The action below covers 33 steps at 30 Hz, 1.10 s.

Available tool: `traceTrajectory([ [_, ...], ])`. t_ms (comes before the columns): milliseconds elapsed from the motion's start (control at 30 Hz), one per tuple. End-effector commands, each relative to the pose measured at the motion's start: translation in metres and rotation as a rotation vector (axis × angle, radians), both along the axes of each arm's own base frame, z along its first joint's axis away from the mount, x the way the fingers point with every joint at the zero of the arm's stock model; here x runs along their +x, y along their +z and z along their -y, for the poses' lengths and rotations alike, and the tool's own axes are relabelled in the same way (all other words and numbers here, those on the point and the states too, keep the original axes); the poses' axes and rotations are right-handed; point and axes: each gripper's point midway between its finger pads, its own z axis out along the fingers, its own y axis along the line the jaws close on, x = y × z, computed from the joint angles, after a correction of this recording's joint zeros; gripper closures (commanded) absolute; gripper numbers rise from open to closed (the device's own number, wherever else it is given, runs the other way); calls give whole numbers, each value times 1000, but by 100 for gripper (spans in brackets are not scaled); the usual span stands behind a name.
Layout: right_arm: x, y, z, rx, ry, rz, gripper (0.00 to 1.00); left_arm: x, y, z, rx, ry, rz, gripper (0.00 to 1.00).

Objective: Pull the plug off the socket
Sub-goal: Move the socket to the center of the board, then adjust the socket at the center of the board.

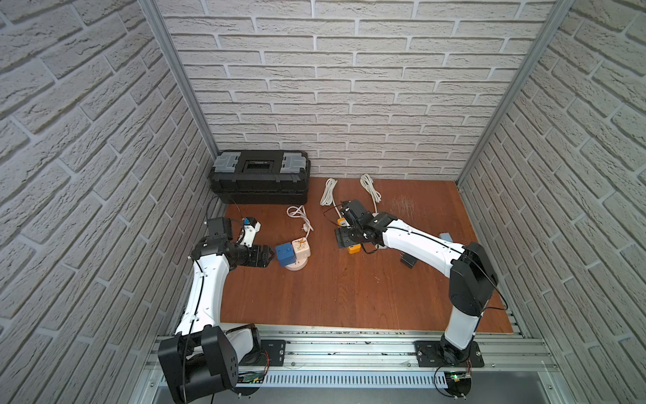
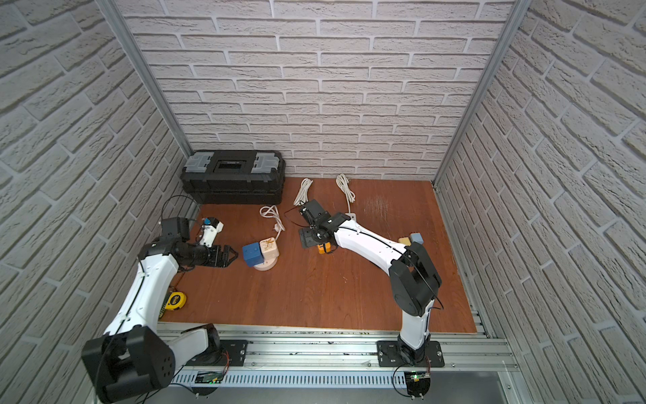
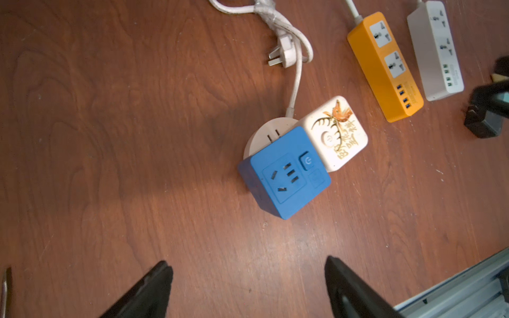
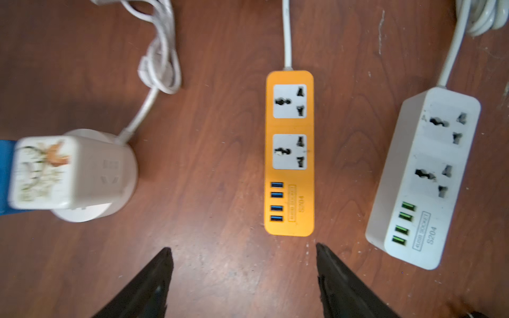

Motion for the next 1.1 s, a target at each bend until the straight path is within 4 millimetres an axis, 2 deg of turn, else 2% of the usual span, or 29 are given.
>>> traceTrajectory([
  [0, -20, -6, -28, 54, 42, -39, 19, 5, 7, -2, -25, 10, 9, 12],
  [167, -23, -1, -56, 80, 144, -21, 23, 5, 4, -1, -36, -4, -16, 15],
  [233, -19, -1, -63, 73, 158, -34, 29, 5, 3, -1, -43, -2, -26, 18],
  [333, -12, 2, -79, 99, 176, -55, 47, 5, 1, 0, -46, -3, -32, 25],
  [367, -9, 8, -84, 116, 176, -47, 51, 5, 1, -1, -47, -2, -34, 27],
  [400, -4, -4, -90, 109, 176, -66, 54, 5, 1, 0, -47, -3, -34, 30],
  [500, 13, -11, -105, 123, 166, -72, 60, 5, -1, 0, -49, -9, -42, 33],
  [700, 39, -29, -135, 138, 178, -97, 61, 2, -5, 2, -58, -33, -74, 32],
  [867, 52, -39, -155, 164, 203, -99, 60, -1, -9, 7, -82, -68, -94, 32],
  [1067, 51, -60, -159, 142, 220, -143, 60, -4, -15, 13, -106, -107, -117, 32],
])
